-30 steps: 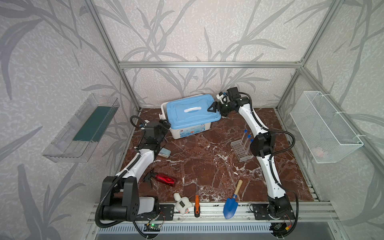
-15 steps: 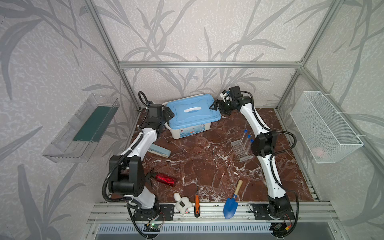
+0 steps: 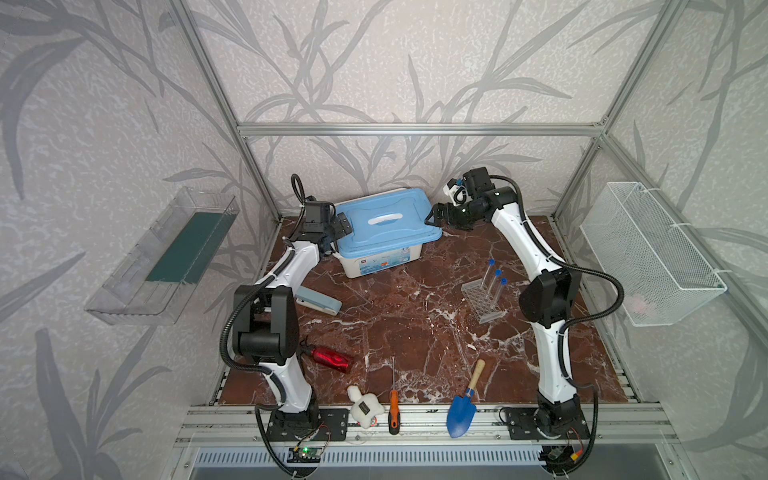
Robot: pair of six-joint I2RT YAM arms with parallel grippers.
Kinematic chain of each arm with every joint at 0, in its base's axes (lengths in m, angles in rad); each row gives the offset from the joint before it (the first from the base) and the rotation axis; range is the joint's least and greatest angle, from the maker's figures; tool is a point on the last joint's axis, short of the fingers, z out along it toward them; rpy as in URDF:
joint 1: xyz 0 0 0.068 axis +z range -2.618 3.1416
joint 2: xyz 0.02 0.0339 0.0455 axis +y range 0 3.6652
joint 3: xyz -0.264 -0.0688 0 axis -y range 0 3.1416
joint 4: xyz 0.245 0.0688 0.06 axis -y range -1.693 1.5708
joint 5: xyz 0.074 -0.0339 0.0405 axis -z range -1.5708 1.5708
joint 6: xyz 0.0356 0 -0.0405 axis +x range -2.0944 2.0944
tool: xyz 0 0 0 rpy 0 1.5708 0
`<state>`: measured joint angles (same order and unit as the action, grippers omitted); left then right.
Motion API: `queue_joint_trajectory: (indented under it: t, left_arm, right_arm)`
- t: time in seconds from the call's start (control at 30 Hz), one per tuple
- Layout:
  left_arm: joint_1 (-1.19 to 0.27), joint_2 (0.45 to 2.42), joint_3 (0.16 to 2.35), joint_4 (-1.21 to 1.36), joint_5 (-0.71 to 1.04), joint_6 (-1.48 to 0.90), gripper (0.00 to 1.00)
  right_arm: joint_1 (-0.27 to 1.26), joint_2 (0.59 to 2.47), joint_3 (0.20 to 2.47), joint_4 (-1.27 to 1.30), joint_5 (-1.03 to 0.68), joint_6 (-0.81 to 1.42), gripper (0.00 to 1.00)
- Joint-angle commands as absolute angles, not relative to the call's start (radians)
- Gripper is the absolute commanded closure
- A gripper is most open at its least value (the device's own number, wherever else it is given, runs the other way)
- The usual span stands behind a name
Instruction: Organize the chemistry lab equipment
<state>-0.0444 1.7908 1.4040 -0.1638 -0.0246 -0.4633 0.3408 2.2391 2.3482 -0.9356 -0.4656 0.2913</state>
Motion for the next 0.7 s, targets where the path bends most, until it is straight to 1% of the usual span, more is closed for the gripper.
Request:
queue_joint_trajectory:
  t: [0.0,0.27,0.4,0.5,0.6,0.67]
  left_arm:
    - [-0.041,1.799,1.420,-0.182,-0.009,-0.461,0.01]
    - [-0.041,1.804,1.453,-0.195,-0.003,-0.469,0.01]
    - [-0.040,1.796,1.448,-0.195,-0.002,-0.471,0.04]
    - [-0.038,1.805,1.454,-0.217,-0.007,-0.468,0.11]
    - [-0.038,1.803,1.447,-0.224,-0.012,-0.470,0.14]
    - [-0.039,1.802,1.438,-0.218,-0.006,-0.473,0.16]
  right_arm:
    - [0.351,2.223,2.318,-0.884,-0.464,0.279,0.03]
    - [0.388,2.318,2.466,-0.951,-0.453,0.271,0.15]
    - [0.402,2.362,2.543,-0.970,-0.423,0.261,0.19]
    - [0.405,2.414,2.617,-0.995,-0.388,0.254,0.22]
    - [0.405,2.454,2.680,-1.018,-0.392,0.250,0.24]
    - [0.405,2.466,2.680,-0.989,-0.409,0.258,0.25]
